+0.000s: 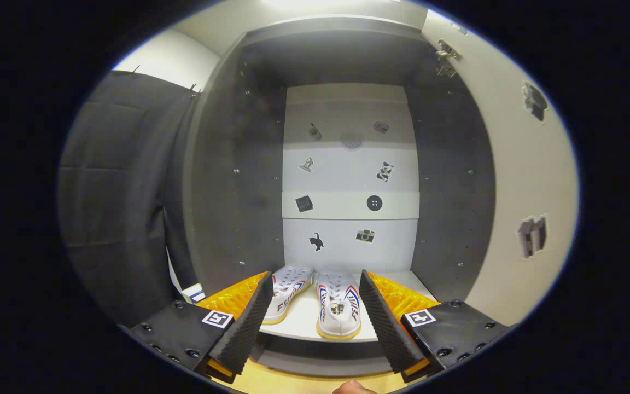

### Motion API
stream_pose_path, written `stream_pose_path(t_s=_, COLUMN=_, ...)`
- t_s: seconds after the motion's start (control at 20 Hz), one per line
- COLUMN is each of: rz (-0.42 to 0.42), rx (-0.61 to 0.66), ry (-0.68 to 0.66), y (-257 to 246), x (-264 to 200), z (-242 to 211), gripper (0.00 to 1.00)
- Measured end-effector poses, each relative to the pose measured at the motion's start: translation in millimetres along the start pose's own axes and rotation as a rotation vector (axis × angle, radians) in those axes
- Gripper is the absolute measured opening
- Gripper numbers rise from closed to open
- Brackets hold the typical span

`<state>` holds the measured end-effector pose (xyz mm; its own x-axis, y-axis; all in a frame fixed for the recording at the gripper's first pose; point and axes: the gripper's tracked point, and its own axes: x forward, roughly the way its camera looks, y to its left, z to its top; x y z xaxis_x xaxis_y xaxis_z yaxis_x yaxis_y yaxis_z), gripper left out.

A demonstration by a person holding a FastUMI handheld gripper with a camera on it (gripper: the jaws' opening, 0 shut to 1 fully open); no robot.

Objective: Open the shoe cabinet door, grab the shoes and put them into the shoe cabinet, then close the shoe cabinet door.

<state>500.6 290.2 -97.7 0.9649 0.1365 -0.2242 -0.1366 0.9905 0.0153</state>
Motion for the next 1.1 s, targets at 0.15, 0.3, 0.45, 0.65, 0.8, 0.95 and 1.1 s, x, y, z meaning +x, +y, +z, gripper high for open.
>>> stream_pose_path(t_s=0.15, rz=0.017, rx=0.006, ry=0.009, y=-3.3, x=-50.1, z=-2.8, gripper=0.98)
stream_pose_path(t_s=0.3, rz=0.028, rx=-0.008, ry=-0.002, y=-9.4, x=-95.2, z=-2.4, gripper=0.98)
stream_pose_path(t_s=0.45, rz=0.047, rx=-0.008, ry=-0.011, y=-13.8, x=-135.4, z=-2.2, gripper=0.98)
stream_pose_path(t_s=0.65, rz=0.09, rx=-0.014, ry=-0.003, y=-17.0, x=-187.5, z=-6.7, gripper=0.98)
stream_pose_path(t_s=0.8, rz=0.115, rx=-0.016, ry=0.009, y=-20.2, x=-219.9, z=-10.3, gripper=0.98)
stream_pose_path(t_s=0.95, rz=0.117, rx=-0.043, ry=0.006, y=-27.4, x=-254.0, z=-6.0, gripper=0.98)
stream_pose_path(t_s=1.1, rz=0.125, rx=-0.051, ry=0.004, y=-33.1, x=-283.9, z=-0.4, gripper=0.98)
